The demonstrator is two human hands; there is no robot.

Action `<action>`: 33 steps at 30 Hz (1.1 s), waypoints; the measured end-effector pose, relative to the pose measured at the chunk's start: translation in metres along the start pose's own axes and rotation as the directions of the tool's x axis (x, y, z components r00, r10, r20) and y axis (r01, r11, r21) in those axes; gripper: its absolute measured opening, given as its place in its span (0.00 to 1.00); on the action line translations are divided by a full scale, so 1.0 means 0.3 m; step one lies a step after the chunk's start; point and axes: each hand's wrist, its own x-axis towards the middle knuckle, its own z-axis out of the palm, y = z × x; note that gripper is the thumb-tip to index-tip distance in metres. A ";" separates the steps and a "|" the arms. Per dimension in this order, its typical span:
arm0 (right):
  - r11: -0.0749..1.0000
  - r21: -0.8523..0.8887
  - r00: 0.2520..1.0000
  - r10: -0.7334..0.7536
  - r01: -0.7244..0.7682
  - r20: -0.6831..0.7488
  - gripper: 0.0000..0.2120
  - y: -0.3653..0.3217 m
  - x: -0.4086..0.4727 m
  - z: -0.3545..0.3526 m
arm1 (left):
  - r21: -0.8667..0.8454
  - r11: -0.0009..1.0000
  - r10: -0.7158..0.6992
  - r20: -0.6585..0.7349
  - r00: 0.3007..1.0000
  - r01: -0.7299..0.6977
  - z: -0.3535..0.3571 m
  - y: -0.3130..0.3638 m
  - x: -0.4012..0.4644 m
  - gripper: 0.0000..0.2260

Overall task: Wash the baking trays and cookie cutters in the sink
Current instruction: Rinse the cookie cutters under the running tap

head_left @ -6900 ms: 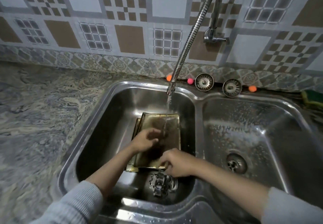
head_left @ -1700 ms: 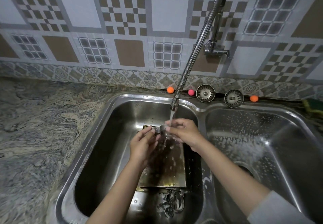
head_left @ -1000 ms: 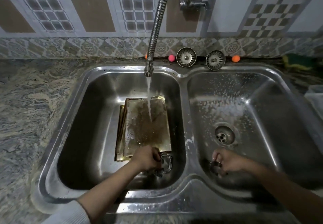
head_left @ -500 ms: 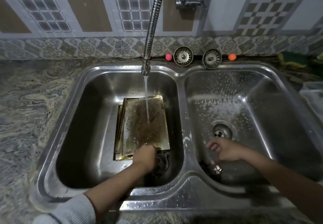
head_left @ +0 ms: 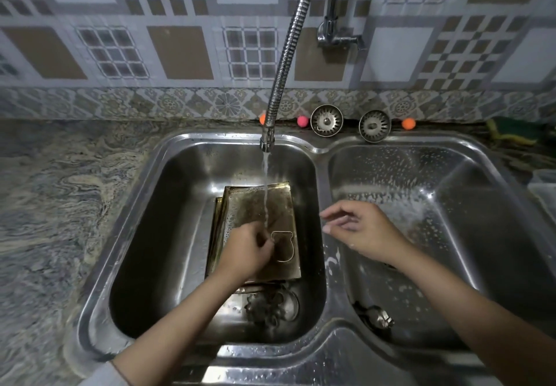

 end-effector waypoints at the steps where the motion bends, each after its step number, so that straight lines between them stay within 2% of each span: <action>1: 1.000 0.003 0.998 -0.015 0.015 0.056 0.16 -0.008 0.022 0.025 | -0.048 0.999 -0.011 -0.025 1.000 0.010 -0.012 0.009 0.016 0.06; 4: 0.999 0.034 0.982 -0.024 0.018 0.189 0.26 -0.013 0.092 0.083 | -0.215 0.975 -0.070 -0.076 0.995 0.052 -0.042 0.034 0.069 0.08; 6: 0.998 0.048 0.979 -0.045 0.036 0.197 0.29 -0.009 0.134 0.106 | -0.306 0.948 -0.111 -0.068 0.992 0.085 -0.053 0.048 0.100 0.09; 9: 0.991 0.103 0.989 -0.101 0.089 0.110 0.23 -0.011 0.190 0.119 | -0.493 0.859 -0.168 -0.022 0.986 0.136 -0.065 0.073 0.125 0.09; 12: 0.979 0.169 0.994 -0.113 0.113 -0.008 0.17 -0.009 0.236 0.127 | -0.566 0.819 -0.144 -0.038 0.989 0.097 -0.074 0.082 0.139 0.12; 16: 0.961 0.250 0.988 -0.090 0.119 -0.127 0.09 -0.008 0.280 0.156 | -0.587 0.809 -0.053 -0.098 0.994 -0.015 -0.074 0.073 0.158 0.06; 20: 0.951 0.296 0.980 -0.025 0.085 -0.199 0.02 -0.005 0.305 0.197 | -0.655 0.755 -0.104 -0.185 0.977 -0.043 -0.070 0.087 0.164 0.06; 23: 0.939 0.341 0.978 0.019 0.054 -0.209 0.02 -0.007 0.303 0.204 | -0.689 0.724 -0.160 -0.206 0.966 -0.027 -0.063 0.079 0.178 0.06; 29: 0.923 0.376 0.982 -0.011 0.083 -0.188 0.10 0.005 0.284 0.192 | -0.719 0.695 -0.210 -0.196 0.958 0.005 -0.050 0.078 0.187 0.04; 33: 0.917 0.380 0.972 -0.028 0.118 -0.235 0.09 0.003 0.297 0.206 | -0.742 0.670 -0.180 -0.177 0.968 -0.011 -0.046 0.084 0.178 0.04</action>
